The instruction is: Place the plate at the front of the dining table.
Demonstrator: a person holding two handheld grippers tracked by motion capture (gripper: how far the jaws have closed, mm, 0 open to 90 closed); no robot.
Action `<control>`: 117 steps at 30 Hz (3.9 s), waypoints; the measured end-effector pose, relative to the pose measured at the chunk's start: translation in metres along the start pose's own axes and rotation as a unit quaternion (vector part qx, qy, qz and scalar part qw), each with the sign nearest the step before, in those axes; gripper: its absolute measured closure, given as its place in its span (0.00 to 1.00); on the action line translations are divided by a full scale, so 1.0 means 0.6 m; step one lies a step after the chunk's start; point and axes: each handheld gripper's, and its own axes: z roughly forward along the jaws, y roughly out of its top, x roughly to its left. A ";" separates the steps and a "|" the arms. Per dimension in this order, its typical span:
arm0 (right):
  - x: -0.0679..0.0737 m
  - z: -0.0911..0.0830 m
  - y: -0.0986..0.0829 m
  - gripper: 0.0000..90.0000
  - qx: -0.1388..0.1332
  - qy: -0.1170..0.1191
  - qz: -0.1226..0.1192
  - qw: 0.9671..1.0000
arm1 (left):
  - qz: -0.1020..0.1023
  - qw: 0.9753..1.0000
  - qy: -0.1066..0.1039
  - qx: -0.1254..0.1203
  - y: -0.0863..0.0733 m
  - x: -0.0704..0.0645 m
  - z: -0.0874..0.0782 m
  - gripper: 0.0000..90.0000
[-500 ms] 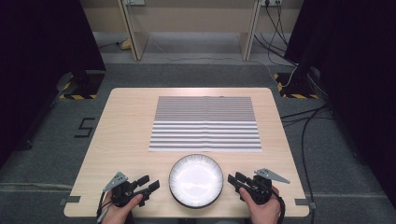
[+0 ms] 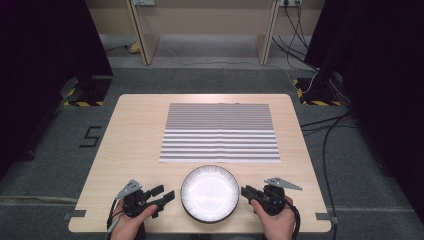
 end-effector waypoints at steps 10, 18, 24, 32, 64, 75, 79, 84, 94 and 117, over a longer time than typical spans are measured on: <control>0.011 0.018 0.015 0.89 0.022 0.011 0.015 1.000 | -0.009 1.000 0.002 0.003 0.002 0.001 0.007 0.49; 0.004 0.020 0.019 0.89 0.022 -0.002 0.032 0.999 | -0.005 1.000 -0.005 0.009 0.000 -0.003 0.016 0.50; 0.011 0.031 0.027 0.94 0.034 -0.005 0.017 0.999 | -0.005 1.000 -0.006 0.017 -0.006 -0.005 0.023 0.49; 0.011 0.033 0.022 0.96 0.045 -0.008 0.018 0.999 | -0.007 1.000 -0.003 0.020 -0.005 -0.003 0.024 0.48; 0.022 0.036 0.036 0.88 0.052 -0.037 -0.009 0.998 | -0.033 0.999 0.017 0.027 0.004 0.007 0.025 0.53; 0.028 0.047 0.029 0.90 0.077 -0.046 -0.038 0.995 | -0.031 0.999 0.018 0.038 0.001 0.006 0.029 0.53; 0.035 0.048 0.026 0.90 0.072 -0.059 -0.054 0.994 | -0.030 0.998 0.017 0.043 0.003 0.008 0.031 0.57; 0.046 0.049 0.023 0.90 0.070 -0.080 -0.071 0.992 | -0.034 0.998 0.023 0.040 0.002 0.012 0.027 0.57; 0.060 0.058 0.031 0.90 0.085 -0.102 -0.102 0.986 | -0.032 0.998 0.023 0.043 0.002 0.011 0.031 0.56; 0.048 0.053 0.068 0.96 0.117 -0.064 -0.039 0.990 | -0.035 0.998 0.015 0.048 0.014 0.002 0.026 0.56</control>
